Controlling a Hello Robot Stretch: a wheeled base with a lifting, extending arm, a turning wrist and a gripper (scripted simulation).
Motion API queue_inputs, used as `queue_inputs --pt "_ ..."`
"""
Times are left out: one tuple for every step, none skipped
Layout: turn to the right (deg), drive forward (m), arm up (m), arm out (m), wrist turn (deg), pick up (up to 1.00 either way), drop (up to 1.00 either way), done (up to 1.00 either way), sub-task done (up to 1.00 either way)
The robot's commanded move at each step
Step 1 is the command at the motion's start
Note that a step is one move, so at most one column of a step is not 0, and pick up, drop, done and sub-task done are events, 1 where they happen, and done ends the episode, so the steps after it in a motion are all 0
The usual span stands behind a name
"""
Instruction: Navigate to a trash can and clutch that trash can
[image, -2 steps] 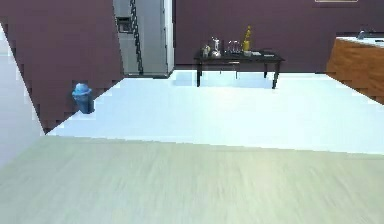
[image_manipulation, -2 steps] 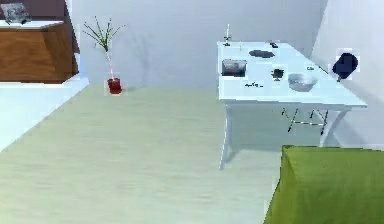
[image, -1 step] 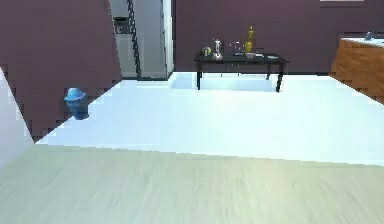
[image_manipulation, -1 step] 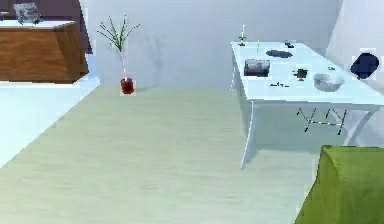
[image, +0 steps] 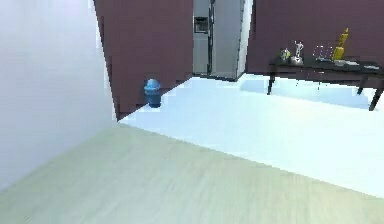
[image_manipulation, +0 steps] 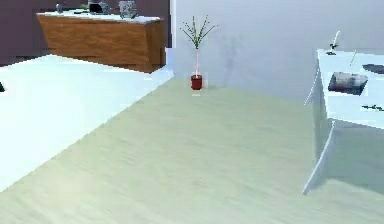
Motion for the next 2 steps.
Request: queue_inputs --pt "0.0 1.00 0.00 0.00 0.0 0.00 0.00 0.00 0.00" --pt "-3.0 0.00 0.00 0.00 0.0 0.00 0.00 0.00 0.00"
